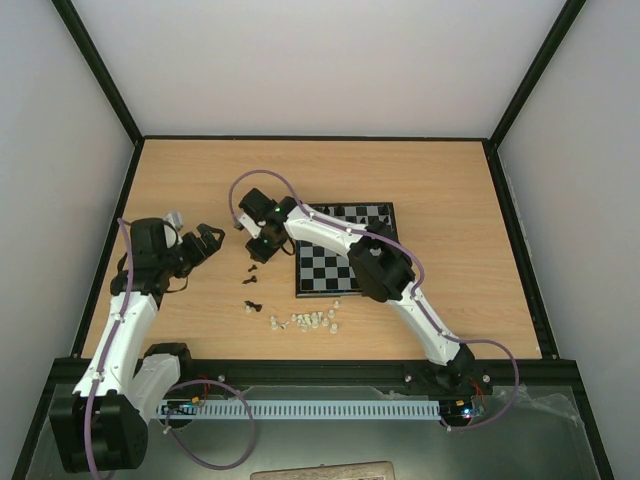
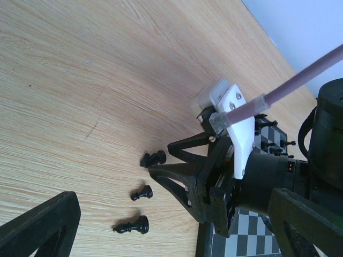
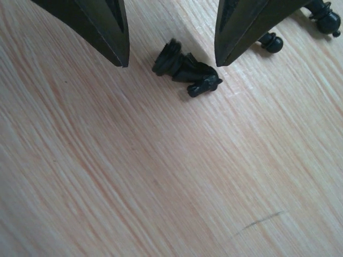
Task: Set up the chess pieces on the board
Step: Pick up the chess piece at the center of the board.
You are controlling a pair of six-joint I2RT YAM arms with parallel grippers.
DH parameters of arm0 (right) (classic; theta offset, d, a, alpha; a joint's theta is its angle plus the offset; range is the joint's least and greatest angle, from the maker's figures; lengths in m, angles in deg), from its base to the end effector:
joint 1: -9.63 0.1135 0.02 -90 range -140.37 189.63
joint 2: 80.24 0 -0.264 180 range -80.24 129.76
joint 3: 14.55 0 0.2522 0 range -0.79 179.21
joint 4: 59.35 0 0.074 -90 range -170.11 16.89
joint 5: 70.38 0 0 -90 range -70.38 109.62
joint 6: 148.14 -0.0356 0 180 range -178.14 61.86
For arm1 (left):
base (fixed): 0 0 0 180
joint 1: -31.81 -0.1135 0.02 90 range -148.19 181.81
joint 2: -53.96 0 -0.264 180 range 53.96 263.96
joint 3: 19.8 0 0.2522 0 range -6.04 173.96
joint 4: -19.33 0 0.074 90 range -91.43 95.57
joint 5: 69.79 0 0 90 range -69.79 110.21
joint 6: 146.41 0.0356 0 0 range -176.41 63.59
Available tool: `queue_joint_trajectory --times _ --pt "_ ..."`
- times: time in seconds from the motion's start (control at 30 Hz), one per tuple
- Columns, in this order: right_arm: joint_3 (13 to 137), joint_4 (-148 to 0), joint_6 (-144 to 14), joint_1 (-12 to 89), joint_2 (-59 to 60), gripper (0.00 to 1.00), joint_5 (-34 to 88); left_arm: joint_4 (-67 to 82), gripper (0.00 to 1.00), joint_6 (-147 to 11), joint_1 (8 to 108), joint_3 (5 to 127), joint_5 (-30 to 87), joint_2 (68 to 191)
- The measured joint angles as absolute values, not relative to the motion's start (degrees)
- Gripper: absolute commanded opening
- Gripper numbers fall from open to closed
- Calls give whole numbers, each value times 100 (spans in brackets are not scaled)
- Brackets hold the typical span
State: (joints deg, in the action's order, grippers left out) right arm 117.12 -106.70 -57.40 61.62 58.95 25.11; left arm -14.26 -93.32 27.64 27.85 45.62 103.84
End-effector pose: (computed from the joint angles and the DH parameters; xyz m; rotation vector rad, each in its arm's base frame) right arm 0.3254 0.4219 0.1635 -1.1854 2.3032 0.4665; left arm 0.1886 -0.0016 0.2434 -0.5409 2.1757 -0.8028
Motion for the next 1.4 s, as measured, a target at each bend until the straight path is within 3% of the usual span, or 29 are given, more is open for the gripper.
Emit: queue_joint_trajectory --times 0.8,1.1,1.4 --pt "11764 -10685 -4892 6061 5932 47 2472 -1332 99 -9393 2764 2763 4592 10387" --pt "11893 -10667 -4796 6109 6037 35 2583 -1317 99 -9413 2764 2763 4592 10387" --pt "11917 -10659 -4766 6151 6077 14 2741 -1315 99 -9415 2764 2763 4595 10387"
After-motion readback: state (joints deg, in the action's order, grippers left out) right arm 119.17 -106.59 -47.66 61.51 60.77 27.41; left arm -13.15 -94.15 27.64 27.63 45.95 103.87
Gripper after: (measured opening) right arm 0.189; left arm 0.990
